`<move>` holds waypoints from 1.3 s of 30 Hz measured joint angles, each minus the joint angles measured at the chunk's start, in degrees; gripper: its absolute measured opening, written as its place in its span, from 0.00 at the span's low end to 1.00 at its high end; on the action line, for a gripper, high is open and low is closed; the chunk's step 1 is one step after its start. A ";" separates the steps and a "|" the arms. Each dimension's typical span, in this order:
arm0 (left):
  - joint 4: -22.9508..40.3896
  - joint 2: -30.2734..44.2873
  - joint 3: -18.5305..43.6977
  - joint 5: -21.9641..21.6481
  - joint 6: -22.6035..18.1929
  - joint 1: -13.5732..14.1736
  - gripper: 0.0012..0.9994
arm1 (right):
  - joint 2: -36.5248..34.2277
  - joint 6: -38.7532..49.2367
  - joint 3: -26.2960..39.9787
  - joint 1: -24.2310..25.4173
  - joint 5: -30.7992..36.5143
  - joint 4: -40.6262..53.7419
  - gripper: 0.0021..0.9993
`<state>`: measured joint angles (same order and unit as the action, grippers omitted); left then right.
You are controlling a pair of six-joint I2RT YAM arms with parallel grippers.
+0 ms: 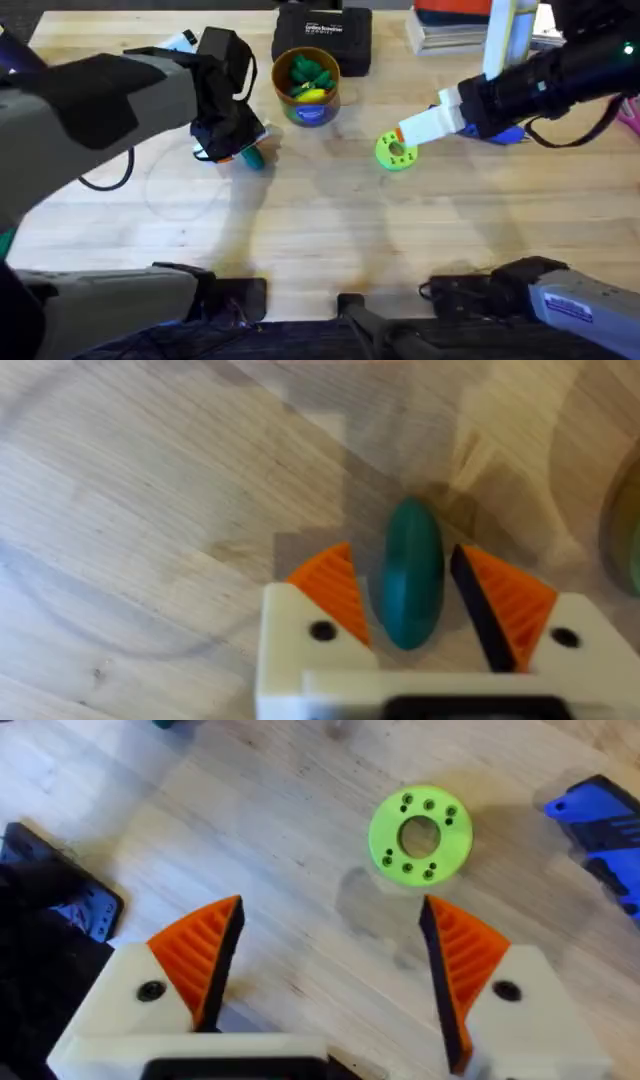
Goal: Pick up the gripper from the table and insert it into the empty holder that is missing its gripper. Then pick up a screw, insert it into the mounting hole, and use the screwdriver to tighten it. Finally, clean up the table by picking up the vegetable and placing it into the bucket.
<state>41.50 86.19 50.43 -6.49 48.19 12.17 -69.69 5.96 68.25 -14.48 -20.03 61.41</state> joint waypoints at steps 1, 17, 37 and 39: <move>-0.16 0.00 0.00 0.29 0.21 -0.16 0.49 | 0.00 0.00 0.00 0.00 0.04 -0.07 0.99; 14.80 -0.43 16.22 2.67 -2.18 -0.20 0.02 | -0.02 0.00 0.00 0.00 1.98 -3.08 0.99; -1.76 5.38 29.49 11.97 -16.22 6.10 0.03 | -0.02 0.00 0.02 0.00 2.00 -5.93 0.99; -1.84 7.53 29.49 12.26 -17.06 6.27 0.03 | -0.02 0.00 0.02 0.00 2.00 -5.92 0.99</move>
<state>39.66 93.73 79.92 5.78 31.13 18.44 -69.71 5.96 68.26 -14.48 -18.02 55.48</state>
